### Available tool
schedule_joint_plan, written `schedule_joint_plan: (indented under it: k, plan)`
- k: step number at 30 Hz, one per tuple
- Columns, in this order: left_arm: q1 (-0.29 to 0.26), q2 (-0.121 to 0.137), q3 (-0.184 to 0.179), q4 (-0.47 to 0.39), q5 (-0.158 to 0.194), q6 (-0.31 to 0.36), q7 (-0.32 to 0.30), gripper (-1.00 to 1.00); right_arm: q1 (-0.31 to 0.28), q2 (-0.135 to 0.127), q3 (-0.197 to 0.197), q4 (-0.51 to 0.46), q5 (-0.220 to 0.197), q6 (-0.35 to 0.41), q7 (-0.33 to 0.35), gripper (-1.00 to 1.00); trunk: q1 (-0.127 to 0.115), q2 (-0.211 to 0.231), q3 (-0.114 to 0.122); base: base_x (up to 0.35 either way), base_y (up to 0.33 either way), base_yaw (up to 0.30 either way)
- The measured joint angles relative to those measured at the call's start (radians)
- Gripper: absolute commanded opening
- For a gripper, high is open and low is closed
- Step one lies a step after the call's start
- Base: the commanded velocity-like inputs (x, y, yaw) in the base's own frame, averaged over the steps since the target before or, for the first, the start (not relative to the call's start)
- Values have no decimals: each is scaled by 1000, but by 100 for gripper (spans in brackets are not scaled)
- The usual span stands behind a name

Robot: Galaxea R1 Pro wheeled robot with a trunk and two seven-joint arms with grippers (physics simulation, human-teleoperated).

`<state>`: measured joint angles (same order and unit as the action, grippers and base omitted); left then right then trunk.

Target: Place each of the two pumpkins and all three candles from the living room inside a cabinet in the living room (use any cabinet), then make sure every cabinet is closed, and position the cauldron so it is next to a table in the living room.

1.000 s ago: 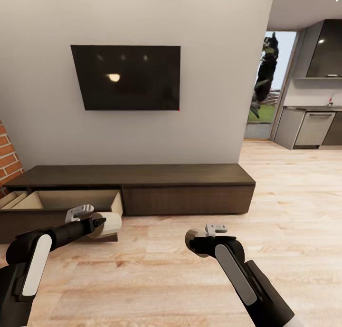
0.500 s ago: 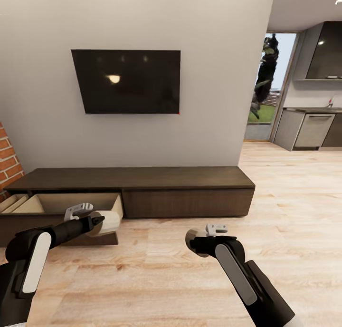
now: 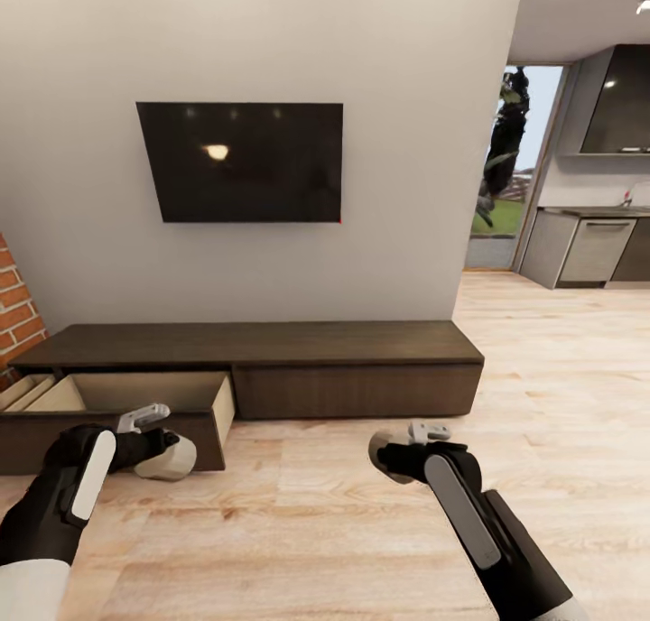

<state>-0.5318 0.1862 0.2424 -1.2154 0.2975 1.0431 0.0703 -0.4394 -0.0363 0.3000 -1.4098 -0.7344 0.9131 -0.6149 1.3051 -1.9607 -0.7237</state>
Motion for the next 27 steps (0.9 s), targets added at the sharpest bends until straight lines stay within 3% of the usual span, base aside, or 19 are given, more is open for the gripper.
schedule_joint_plan:
  k: [4, 8, 17, 27]
  plan:
    - [-66, -2, -71, 169, 8, 0, 17, -100, 0, -1, -28, 2, -6, -2, 3, -100, -15, 28, 12, 0, 0, 0]
    - [-90, -3, -96, 240, 5, 0, 21, -100, 0, -2, -32, 3, -8, -3, 4, -100, -31, 56, 25, 0, 0, 0]
    - [-166, 0, -110, 428, 7, 0, 22, -100, 0, 2, -23, 4, -2, -3, 4, -100, -65, 119, 53, 0, 0, 0]
    - [-182, 2, -111, 463, 11, 0, 19, -100, 0, 3, -22, 4, 0, -2, 3, -100, -100, 182, 82, 0, 0, 37]
